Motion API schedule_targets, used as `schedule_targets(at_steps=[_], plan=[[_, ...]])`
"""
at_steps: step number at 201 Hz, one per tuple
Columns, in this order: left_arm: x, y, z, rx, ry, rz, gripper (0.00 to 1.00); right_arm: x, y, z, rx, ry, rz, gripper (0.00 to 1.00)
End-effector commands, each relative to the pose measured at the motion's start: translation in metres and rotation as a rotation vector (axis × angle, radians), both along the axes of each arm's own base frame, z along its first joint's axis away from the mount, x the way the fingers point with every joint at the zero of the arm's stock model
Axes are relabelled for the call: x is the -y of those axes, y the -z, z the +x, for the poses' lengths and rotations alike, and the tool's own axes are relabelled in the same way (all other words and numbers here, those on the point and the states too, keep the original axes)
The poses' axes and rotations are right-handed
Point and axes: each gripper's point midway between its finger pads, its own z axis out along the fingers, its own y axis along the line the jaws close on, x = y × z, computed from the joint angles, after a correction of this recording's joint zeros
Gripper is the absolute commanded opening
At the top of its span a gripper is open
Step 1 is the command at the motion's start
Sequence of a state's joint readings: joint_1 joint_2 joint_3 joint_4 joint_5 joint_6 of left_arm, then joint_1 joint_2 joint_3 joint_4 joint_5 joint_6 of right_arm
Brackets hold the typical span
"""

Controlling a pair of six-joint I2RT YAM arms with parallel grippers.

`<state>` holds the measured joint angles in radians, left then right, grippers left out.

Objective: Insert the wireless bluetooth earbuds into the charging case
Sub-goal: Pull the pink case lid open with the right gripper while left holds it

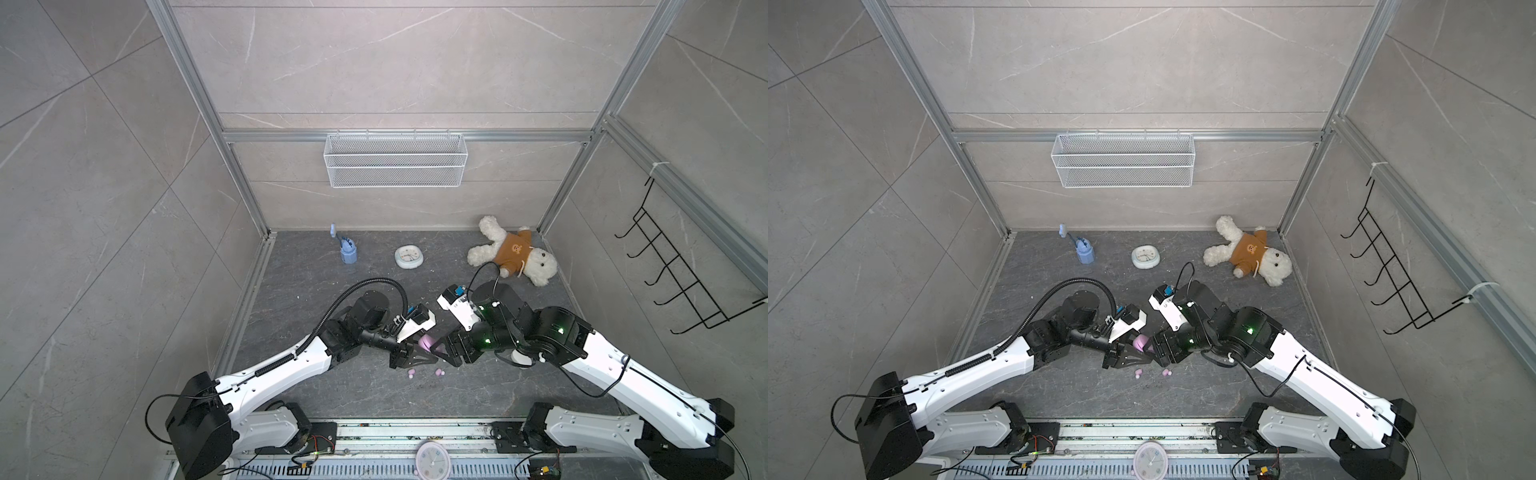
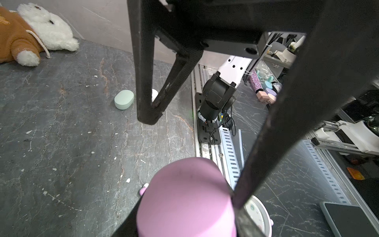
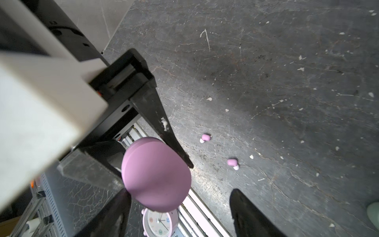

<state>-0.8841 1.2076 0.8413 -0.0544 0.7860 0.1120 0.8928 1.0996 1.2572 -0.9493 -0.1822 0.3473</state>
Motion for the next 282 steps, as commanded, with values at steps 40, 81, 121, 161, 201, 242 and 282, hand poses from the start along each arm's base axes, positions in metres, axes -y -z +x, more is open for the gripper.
schedule_targets(at_steps=[40,81,121,161,201,242,282], plan=[[-0.005,-0.045,-0.023,0.043,0.101,-0.122,0.20,0.036,-0.002,0.027,0.095,0.185,-0.137,0.78],[-0.006,-0.044,-0.023,0.029,0.088,-0.132,0.19,0.040,-0.013,0.028,0.113,0.208,-0.130,0.80],[-0.005,-0.040,-0.020,0.011,0.055,-0.143,0.19,0.035,-0.032,0.020,0.113,0.173,-0.047,0.82],[-0.004,-0.037,-0.017,0.008,0.040,-0.143,0.18,0.003,-0.061,-0.013,0.088,-0.027,0.185,0.83],[-0.003,-0.041,-0.015,0.014,0.033,-0.152,0.17,-0.016,-0.044,-0.028,0.069,-0.132,0.138,0.82],[-0.004,-0.043,-0.016,0.012,0.033,-0.154,0.17,-0.021,-0.032,-0.023,0.072,-0.140,0.075,0.82],[-0.005,-0.045,-0.017,0.014,0.037,-0.157,0.17,-0.013,-0.020,-0.013,0.079,-0.085,-0.002,0.82]])
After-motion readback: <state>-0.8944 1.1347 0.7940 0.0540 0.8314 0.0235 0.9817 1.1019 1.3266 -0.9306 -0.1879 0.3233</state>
